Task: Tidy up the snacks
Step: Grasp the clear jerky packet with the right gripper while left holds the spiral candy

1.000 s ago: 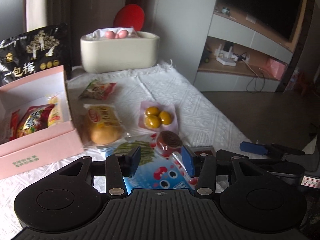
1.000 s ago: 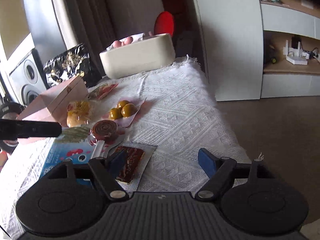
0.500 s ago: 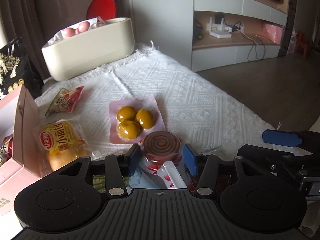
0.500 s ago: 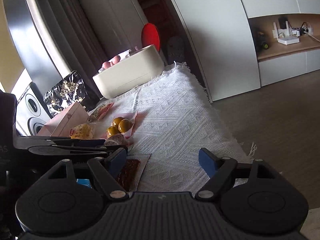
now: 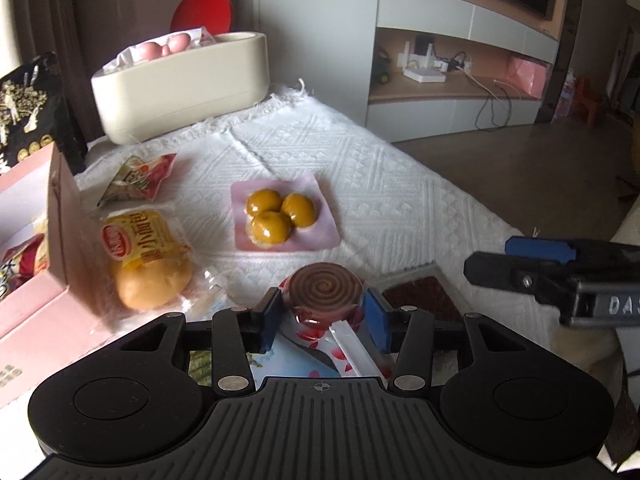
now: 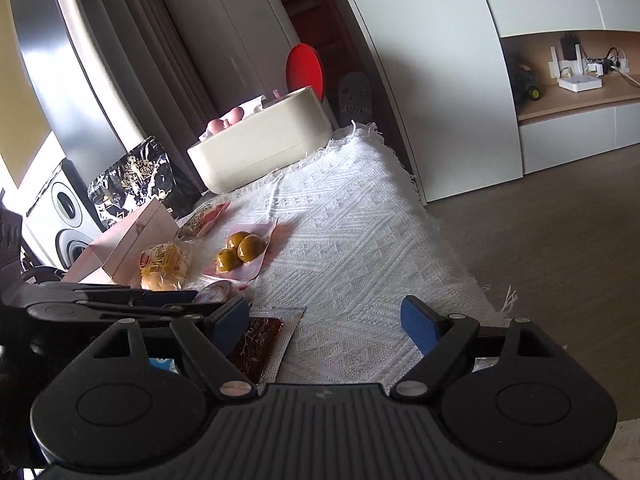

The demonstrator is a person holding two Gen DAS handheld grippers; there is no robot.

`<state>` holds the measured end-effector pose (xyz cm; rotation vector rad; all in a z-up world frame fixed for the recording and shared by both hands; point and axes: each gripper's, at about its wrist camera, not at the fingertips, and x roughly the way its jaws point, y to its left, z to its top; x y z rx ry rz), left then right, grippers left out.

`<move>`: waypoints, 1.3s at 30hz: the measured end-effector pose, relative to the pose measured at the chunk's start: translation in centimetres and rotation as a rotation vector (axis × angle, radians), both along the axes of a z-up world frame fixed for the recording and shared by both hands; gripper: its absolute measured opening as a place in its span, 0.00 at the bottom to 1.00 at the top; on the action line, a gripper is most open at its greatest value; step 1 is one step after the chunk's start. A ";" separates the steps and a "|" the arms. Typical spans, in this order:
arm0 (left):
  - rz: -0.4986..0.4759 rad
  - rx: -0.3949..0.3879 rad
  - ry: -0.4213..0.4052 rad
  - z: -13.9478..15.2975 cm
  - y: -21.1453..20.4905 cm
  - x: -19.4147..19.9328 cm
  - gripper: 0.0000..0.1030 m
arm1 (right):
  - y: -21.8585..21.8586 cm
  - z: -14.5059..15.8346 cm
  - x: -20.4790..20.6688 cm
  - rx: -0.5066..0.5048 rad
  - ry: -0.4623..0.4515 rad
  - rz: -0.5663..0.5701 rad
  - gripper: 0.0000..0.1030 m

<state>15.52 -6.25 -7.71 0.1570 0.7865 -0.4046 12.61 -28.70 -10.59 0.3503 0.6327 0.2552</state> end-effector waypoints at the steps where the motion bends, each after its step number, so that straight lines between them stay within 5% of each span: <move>1: 0.003 -0.002 0.002 0.0 0.7 -0.7 0.49 | 0.1 0.0 0.0 -0.008 0.001 0.003 0.83; 12: 0.067 -0.175 0.023 -0.5 5.8 -4.1 0.49 | 4.2 0.6 1.2 -0.291 0.057 0.130 1.00; 23: 0.051 -0.059 -0.099 -1.1 3.8 -6.0 0.49 | 5.1 1.6 0.5 -0.386 0.117 0.279 0.99; 26: 0.058 -0.111 -0.078 -1.1 4.6 -5.7 0.50 | 6.1 1.8 -0.2 -0.371 0.112 0.298 0.98; 31: 0.074 -0.180 -0.062 -1.2 5.6 -5.6 0.51 | 5.8 1.8 0.1 -0.511 0.101 0.212 0.97; 35: 0.077 -0.175 -0.069 -1.2 5.5 -5.7 0.51 | 3.9 2.1 0.1 -0.520 0.087 0.110 0.97; 39: 0.079 -0.179 -0.069 -1.3 5.5 -5.7 0.51 | 4.6 2.5 -1.0 -0.404 0.026 0.215 0.97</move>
